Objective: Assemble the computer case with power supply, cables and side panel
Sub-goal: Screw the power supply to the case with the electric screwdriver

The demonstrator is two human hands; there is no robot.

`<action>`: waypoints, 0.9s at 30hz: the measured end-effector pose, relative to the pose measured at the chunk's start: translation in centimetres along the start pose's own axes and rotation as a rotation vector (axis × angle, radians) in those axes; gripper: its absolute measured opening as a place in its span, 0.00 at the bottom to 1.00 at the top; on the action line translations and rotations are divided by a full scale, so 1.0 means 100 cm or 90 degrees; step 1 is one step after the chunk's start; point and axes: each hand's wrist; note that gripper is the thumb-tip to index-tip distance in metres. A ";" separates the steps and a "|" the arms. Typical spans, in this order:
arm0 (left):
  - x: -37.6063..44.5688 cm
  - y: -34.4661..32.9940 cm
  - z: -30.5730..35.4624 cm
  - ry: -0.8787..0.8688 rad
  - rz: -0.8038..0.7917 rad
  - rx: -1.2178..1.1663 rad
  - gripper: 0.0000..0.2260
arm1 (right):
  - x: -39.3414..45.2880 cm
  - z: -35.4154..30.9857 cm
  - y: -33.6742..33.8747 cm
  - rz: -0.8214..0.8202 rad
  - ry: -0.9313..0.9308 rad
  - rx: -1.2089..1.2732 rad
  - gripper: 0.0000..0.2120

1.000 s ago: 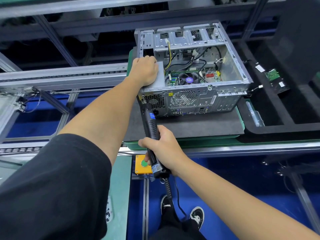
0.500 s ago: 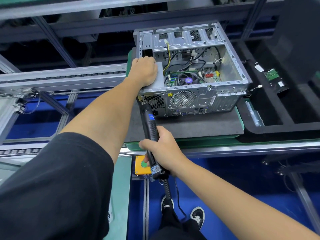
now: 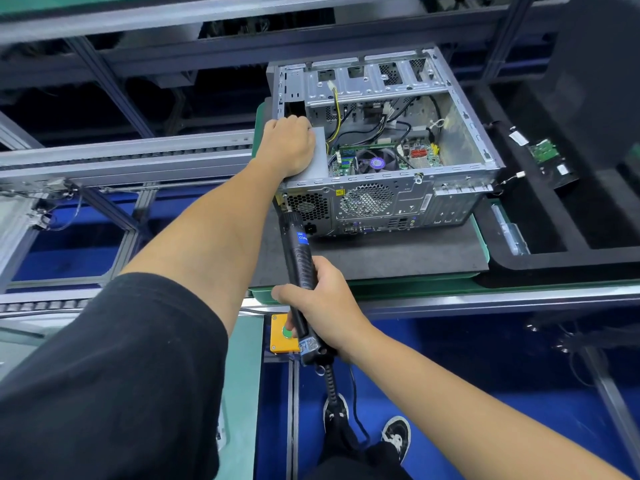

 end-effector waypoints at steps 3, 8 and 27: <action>0.000 0.000 0.000 -0.005 0.001 0.006 0.16 | 0.002 0.006 -0.008 0.015 0.010 0.019 0.13; -0.001 0.000 0.000 -0.014 0.004 0.007 0.16 | 0.006 0.013 -0.020 0.022 0.019 0.049 0.13; 0.000 0.001 0.001 -0.009 0.000 0.013 0.17 | 0.006 0.011 -0.013 0.000 0.005 0.038 0.10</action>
Point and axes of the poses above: each hand's wrist, its own x-axis towards the middle knuckle, its own y-axis out of the back of the hand, z = x × y, and after that the axes turned 8 degrees about -y, right-handed
